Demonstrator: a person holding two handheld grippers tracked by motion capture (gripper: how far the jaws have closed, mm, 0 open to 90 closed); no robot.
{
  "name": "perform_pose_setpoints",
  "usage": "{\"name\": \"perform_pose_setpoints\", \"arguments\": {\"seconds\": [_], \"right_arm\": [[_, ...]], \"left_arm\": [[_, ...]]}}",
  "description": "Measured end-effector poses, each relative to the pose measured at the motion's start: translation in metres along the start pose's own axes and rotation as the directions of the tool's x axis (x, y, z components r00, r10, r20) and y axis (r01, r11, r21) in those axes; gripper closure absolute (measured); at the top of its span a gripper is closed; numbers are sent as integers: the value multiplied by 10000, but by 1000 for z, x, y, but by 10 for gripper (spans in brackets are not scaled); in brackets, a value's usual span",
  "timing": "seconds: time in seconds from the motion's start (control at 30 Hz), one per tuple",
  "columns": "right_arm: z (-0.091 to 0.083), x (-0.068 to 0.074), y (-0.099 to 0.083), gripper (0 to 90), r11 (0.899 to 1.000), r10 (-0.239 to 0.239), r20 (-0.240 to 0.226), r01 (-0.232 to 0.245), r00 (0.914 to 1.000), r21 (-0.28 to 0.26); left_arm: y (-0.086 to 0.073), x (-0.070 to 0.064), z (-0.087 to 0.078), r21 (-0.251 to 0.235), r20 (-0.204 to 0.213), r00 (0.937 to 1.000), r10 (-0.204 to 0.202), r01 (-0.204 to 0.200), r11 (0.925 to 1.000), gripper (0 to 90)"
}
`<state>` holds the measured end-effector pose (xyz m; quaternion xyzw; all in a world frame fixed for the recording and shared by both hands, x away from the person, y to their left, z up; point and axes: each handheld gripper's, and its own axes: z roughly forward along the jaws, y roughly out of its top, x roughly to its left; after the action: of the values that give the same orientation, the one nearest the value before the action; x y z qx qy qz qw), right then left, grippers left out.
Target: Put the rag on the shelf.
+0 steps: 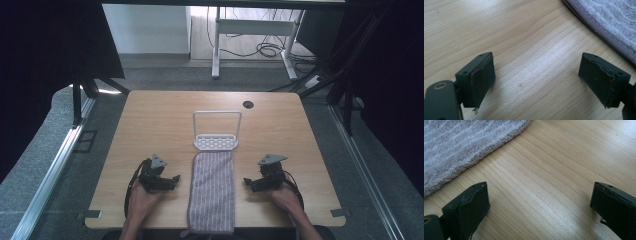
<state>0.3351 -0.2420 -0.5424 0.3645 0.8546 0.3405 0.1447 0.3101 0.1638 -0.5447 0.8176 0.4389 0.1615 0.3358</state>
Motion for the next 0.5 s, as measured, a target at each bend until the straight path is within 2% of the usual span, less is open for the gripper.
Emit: {"name": "perform_pose_setpoints", "arguments": {"seconds": [0.17, 0.3, 0.5], "right_arm": [[-1, -1, 1, 41, 9999, -51, -34, 52, 10000, 88], [-3, -1, 3, 95, 9997, -100, -122, 102, 9999, 214], [-6, -2, 7, 128, 9993, 97, -273, -87, 9996, 365]], "left_arm": [[-1, 0, -1, -19, -32, 10000, -55, 55, 10000, 136], [-1, 2, -2, -45, 52, 9999, -130, 130, 9999, 144], [3, 1, -5, -50, 158, 9997, -188, 188, 9998, 158]]}}
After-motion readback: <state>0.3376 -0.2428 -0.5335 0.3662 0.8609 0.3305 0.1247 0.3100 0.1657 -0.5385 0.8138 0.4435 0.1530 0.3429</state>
